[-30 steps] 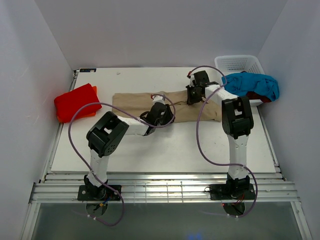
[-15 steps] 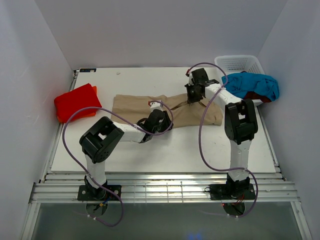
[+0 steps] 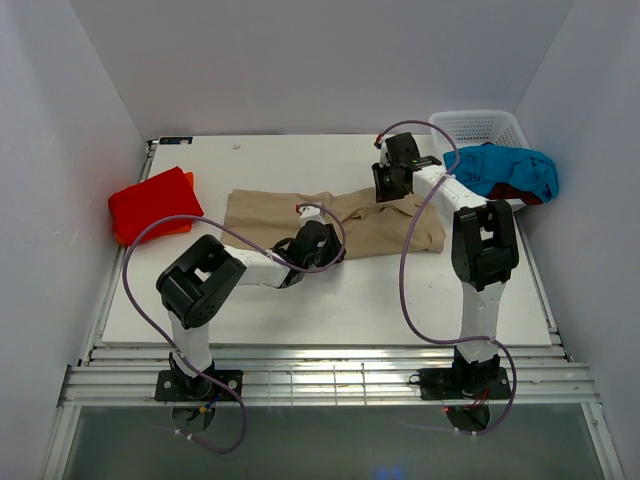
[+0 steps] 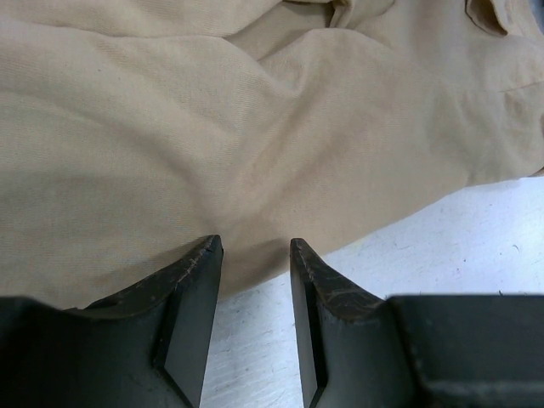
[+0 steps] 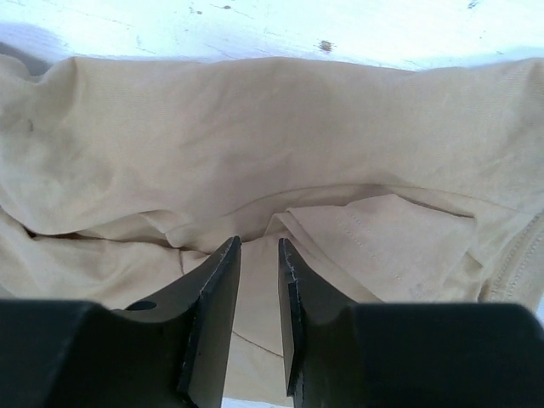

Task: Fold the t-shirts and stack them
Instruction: Fold the tshirt

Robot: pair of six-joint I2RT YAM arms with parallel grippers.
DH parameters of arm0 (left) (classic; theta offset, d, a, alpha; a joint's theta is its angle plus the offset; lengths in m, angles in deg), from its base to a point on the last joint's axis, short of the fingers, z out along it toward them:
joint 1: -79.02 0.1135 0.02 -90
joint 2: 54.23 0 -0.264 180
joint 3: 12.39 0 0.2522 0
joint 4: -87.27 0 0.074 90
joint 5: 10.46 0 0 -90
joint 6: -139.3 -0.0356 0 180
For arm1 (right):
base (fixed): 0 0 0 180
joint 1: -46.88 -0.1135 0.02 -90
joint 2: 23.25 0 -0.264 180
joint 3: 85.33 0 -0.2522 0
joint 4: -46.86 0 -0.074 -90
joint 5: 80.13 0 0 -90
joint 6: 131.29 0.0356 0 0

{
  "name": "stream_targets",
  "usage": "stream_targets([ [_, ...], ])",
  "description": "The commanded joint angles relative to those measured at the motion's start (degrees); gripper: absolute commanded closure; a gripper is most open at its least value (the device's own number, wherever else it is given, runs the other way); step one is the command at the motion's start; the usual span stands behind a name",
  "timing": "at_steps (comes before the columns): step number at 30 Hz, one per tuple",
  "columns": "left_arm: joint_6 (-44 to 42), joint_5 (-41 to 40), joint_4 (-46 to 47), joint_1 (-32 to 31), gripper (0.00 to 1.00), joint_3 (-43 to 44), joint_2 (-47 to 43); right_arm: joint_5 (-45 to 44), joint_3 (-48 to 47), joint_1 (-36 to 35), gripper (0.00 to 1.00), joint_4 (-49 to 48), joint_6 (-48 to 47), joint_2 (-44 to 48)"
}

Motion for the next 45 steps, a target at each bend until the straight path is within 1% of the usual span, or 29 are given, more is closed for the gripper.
stream_targets([
  [1,-0.3,0.0,-5.2,-0.6,0.51,-2.0,-2.0,-3.5,-1.1,0.0,0.69,-0.4,-0.4,-0.7],
  [9,-0.1,0.1,-5.2,-0.6,0.51,-2.5,-2.2,-5.8,-3.0,0.0,0.69,0.9,-0.8,-4.1],
  [21,0.0,-0.3,-5.2,-0.6,0.51,-3.0,-2.8,-9.5,-3.8,0.1,0.68,1.9,-1.5,-6.0],
  [23,0.1,-0.6,-5.2,-0.6,0.51,-3.2,-2.8,-9.6,-3.5,0.1,0.71,1.9,-1.6,-6.2],
  [24,0.1,-0.6,-5.2,-0.6,0.51,-3.3,-2.8,-9.8,-3.4,0.0,0.75,1.9,-1.7,-6.4],
  [25,0.1,-0.6,-5.2,-0.6,0.51,-3.3,-2.8,-10.0,-3.3,0.1,0.86,1.9,-1.9,-6.5],
  [27,0.2,-0.6,-5.1,-0.6,0.51,-3.4,-2.8,-10.4,-3.0,0.1,0.92,1.7,-2.0,-6.6],
  [28,0.2,-0.6,-5.1,-0.6,0.51,-3.4,-2.8,-10.6,-2.9,0.0,0.92,1.5,-2.1,-6.6],
  [35,0.4,-0.5,-5.1,-0.6,0.51,-3.5,-2.6,-10.9,-3.4,0.2,0.92,0.8,-2.2,-5.5],
  [39,0.5,-0.7,-5.0,-0.6,0.51,-3.8,-2.5,-8.0,-4.4,0.1,0.91,1.5,-3.1,-4.6],
  [40,0.7,-0.7,-5.0,-0.5,0.51,-3.8,-2.4,-7.6,-4.6,0.0,0.83,2.2,-3.1,-4.7],
  [43,1.0,-0.4,-4.8,-0.6,0.51,-3.8,-2.2,-7.2,-4.7,0.1,0.72,3.0,-3.1,-5.1],
  [45,1.2,-0.2,-4.8,-0.6,0.51,-3.8,-2.1,-6.5,-3.7,0.1,0.69,2.7,-3.1,-5.1],
])
